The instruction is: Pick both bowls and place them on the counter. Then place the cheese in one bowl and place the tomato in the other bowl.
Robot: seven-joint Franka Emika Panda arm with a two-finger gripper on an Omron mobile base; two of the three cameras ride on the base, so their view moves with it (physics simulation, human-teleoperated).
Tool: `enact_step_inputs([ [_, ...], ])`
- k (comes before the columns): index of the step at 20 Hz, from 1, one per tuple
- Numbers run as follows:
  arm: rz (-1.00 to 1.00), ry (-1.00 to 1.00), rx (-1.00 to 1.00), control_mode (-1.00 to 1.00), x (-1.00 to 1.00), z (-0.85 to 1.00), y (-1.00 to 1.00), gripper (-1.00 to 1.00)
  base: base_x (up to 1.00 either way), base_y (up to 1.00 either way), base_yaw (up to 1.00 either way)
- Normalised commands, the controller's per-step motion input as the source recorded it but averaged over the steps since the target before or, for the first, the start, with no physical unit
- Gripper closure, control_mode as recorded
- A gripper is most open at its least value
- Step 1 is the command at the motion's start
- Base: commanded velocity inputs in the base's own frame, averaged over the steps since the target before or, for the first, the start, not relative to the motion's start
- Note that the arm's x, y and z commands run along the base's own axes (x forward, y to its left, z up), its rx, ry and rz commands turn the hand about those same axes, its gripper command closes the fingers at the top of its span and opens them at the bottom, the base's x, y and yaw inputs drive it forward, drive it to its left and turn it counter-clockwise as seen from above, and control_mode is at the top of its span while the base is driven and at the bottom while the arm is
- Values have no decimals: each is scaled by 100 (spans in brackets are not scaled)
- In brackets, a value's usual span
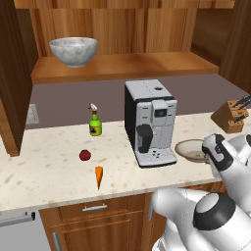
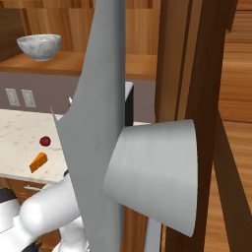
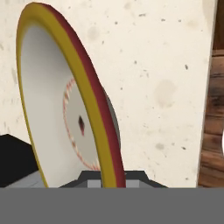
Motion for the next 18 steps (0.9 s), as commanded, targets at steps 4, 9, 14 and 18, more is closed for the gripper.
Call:
enact_step_inputs([
  [4, 0, 3, 0, -100, 17, -30, -17, 100, 0, 0, 0],
  [9, 0, 1, 0, -100, 13, -25, -12, 100, 0, 0, 0],
  [14, 0, 0, 0, -100, 12, -19, -11, 100, 0, 0, 0],
  [18, 0, 2, 0, -100, 7, -13, -8, 100, 0, 0, 0],
])
